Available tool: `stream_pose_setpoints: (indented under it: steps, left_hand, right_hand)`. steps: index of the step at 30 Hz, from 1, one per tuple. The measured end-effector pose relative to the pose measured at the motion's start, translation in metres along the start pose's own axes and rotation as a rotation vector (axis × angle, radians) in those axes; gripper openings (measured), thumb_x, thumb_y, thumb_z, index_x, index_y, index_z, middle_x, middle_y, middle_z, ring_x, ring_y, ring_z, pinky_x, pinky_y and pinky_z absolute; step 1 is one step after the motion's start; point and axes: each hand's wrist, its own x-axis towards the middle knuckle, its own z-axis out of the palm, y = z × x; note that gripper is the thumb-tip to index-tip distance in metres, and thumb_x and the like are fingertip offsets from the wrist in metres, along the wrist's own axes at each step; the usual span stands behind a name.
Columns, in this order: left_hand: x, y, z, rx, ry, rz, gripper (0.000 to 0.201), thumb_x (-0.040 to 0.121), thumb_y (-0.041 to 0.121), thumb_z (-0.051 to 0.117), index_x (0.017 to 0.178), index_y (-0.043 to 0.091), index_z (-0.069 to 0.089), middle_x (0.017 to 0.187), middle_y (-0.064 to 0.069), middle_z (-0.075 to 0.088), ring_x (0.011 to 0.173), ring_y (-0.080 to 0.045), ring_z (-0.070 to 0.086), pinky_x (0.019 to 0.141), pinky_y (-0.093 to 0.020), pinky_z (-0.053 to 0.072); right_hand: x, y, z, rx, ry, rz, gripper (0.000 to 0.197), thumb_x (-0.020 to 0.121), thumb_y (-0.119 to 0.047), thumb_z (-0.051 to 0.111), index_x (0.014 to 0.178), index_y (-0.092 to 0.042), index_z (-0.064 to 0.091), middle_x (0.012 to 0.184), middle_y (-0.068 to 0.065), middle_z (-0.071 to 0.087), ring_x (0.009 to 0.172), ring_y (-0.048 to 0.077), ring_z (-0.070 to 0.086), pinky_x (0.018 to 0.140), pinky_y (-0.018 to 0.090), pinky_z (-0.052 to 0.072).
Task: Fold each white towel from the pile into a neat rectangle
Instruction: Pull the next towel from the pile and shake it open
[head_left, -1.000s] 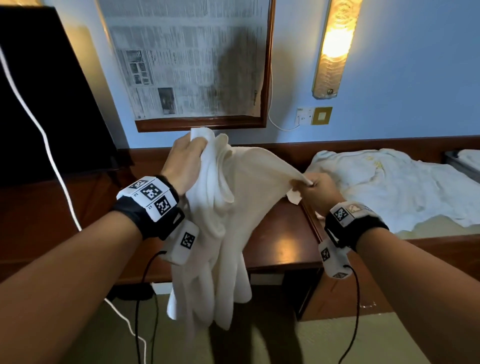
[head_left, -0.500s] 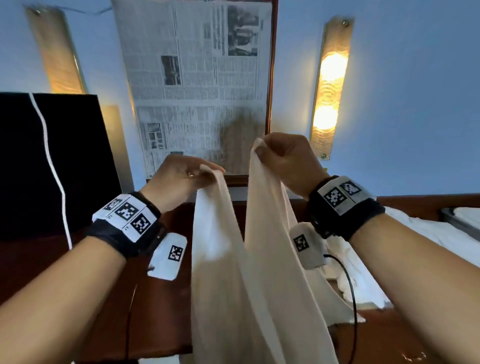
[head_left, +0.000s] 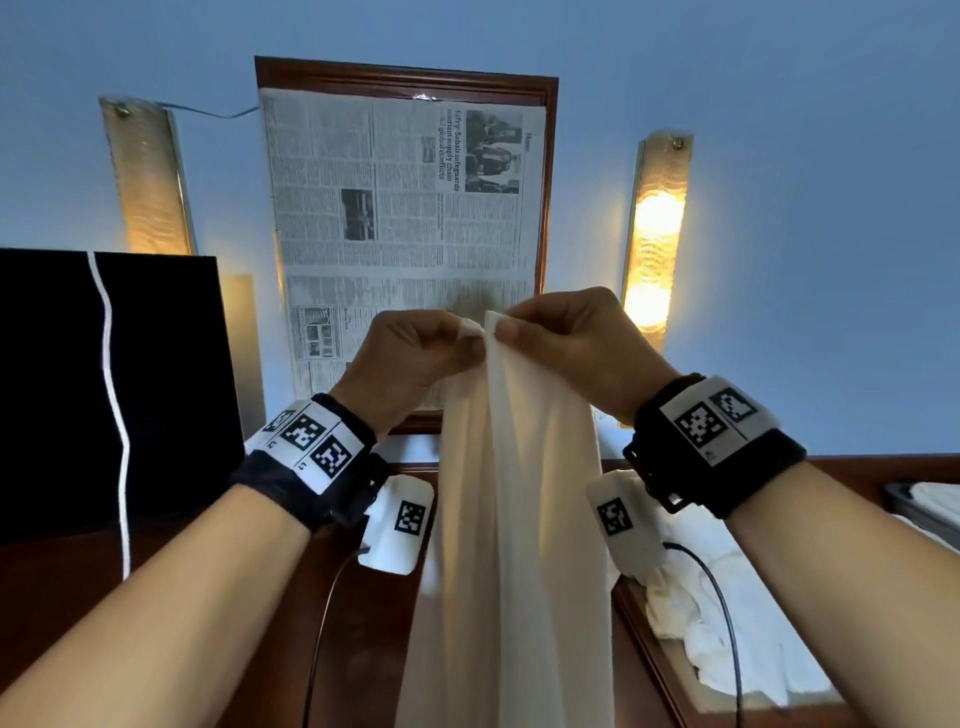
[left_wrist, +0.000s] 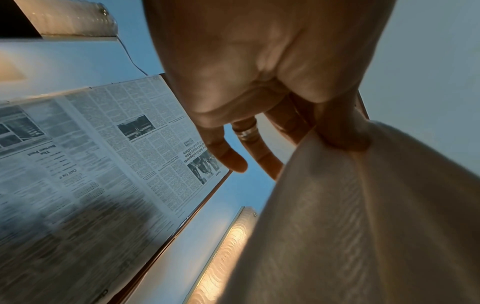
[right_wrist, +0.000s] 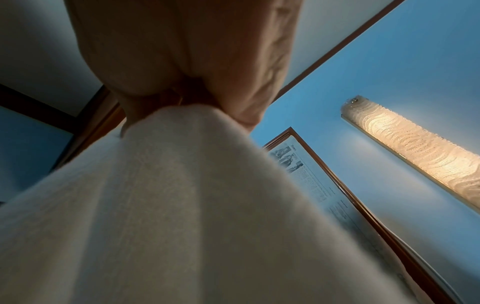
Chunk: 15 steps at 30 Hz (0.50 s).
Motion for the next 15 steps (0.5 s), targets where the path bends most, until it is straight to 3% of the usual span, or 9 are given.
stream_pose_setpoints:
  steps: [2, 7, 9, 12, 15]
  left_hand:
    - [0.003, -0.001, 0.001, 0.002, -0.002, 0.005, 0.011, 0.075, 0.015, 0.074, 0.078, 0.024, 0.080, 0.080, 0.009, 0.075, 0.081, -0.005, 0.070, 0.075, -0.018, 0.054]
    - [0.003, -0.007, -0.001, -0.032, -0.042, -0.027, 0.013, 0.076, 0.018, 0.073, 0.075, 0.029, 0.080, 0.081, 0.009, 0.075, 0.081, -0.005, 0.070, 0.075, -0.019, 0.054]
    - [0.002, -0.008, -0.002, -0.059, -0.070, -0.051, 0.014, 0.079, 0.015, 0.071, 0.074, 0.024, 0.079, 0.080, 0.007, 0.075, 0.078, -0.006, 0.069, 0.074, -0.020, 0.054]
    - [-0.001, -0.010, -0.007, -0.120, -0.088, -0.104, 0.005, 0.075, 0.023, 0.074, 0.072, 0.023, 0.078, 0.079, 0.007, 0.074, 0.076, -0.008, 0.069, 0.073, -0.021, 0.054]
    - [-0.005, -0.015, -0.013, -0.151, -0.076, -0.136, 0.005, 0.069, 0.027, 0.076, 0.070, 0.022, 0.078, 0.078, 0.006, 0.074, 0.076, -0.009, 0.070, 0.072, -0.023, 0.056]
  right_hand:
    - [0.000, 0.001, 0.000, 0.005, 0.002, 0.001, 0.019, 0.094, -0.020, 0.067, 0.094, -0.003, 0.076, 0.086, 0.012, 0.073, 0.073, 0.009, 0.063, 0.071, 0.028, 0.054]
    - [0.002, 0.009, 0.006, 0.028, -0.012, 0.033, 0.021, 0.096, -0.020, 0.064, 0.094, 0.000, 0.072, 0.081, 0.004, 0.068, 0.073, 0.011, 0.061, 0.071, 0.028, 0.053]
    - [0.002, 0.012, 0.009, 0.033, -0.021, 0.036, 0.022, 0.096, -0.021, 0.063, 0.094, 0.000, 0.070, 0.082, 0.006, 0.066, 0.075, 0.013, 0.060, 0.074, 0.032, 0.055]
    - [0.003, 0.015, 0.017, 0.062, -0.042, 0.023, 0.022, 0.097, -0.022, 0.062, 0.092, -0.002, 0.070, 0.084, 0.013, 0.065, 0.078, 0.016, 0.060, 0.075, 0.038, 0.055]
    - [0.005, 0.017, 0.026, 0.123, -0.060, 0.027, 0.022, 0.097, -0.021, 0.061, 0.088, -0.002, 0.068, 0.080, 0.007, 0.063, 0.074, 0.016, 0.056, 0.072, 0.034, 0.049]
